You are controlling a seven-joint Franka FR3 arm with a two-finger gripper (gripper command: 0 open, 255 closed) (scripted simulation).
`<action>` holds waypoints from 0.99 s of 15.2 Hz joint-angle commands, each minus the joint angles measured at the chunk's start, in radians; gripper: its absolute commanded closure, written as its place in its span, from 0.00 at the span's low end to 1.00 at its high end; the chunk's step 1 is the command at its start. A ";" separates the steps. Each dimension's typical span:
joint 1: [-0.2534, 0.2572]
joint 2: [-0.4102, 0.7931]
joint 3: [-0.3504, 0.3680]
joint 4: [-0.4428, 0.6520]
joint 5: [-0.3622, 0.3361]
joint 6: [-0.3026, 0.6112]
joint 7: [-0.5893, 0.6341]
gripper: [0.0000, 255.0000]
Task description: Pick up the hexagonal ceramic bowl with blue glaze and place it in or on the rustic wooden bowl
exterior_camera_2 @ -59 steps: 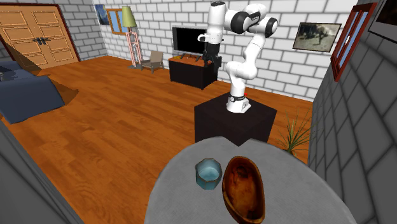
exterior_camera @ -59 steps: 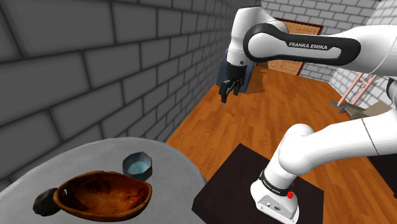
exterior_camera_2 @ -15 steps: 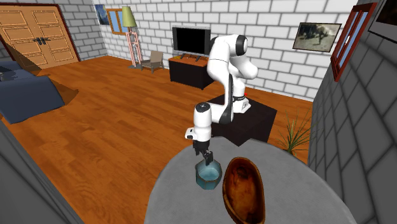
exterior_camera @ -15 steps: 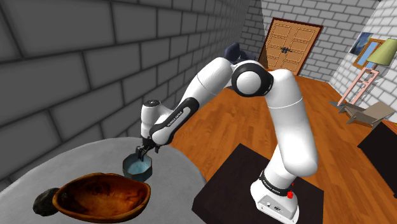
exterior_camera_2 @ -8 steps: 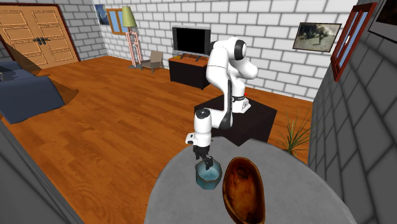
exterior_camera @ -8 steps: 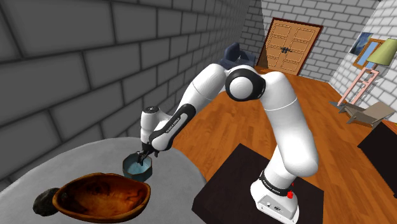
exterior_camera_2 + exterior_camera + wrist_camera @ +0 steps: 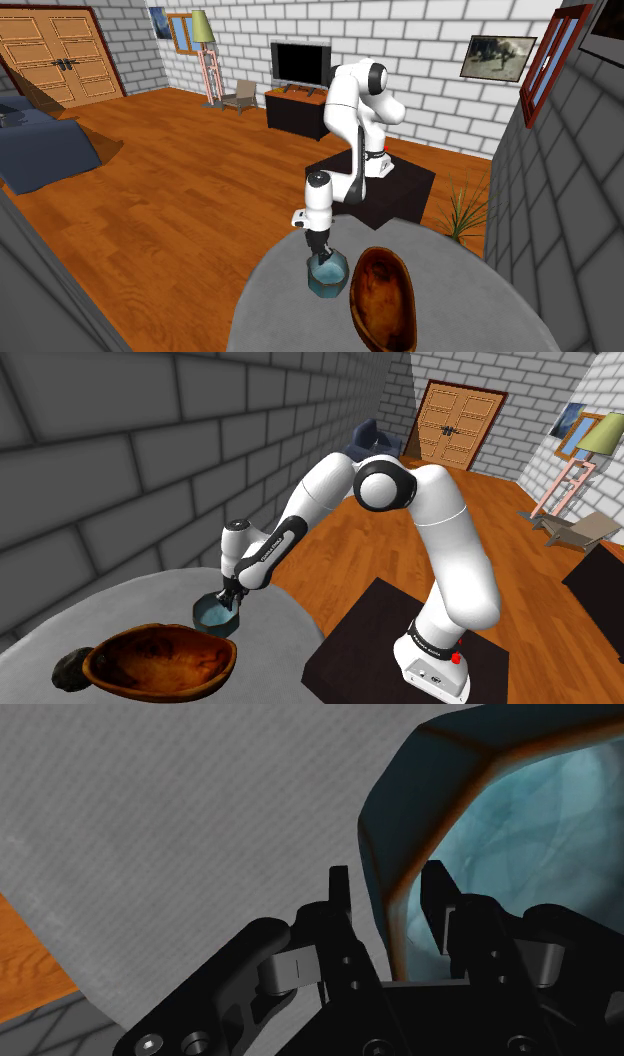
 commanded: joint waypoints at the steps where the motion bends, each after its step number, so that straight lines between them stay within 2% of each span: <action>1: 0.000 0.000 0.000 0.000 0.000 0.000 0.000 1.00; 8: 0.000 0.000 0.000 0.000 0.000 0.000 0.000 1.00; 15: -0.014 -0.082 0.019 -0.027 0.016 -0.056 -0.009 1.00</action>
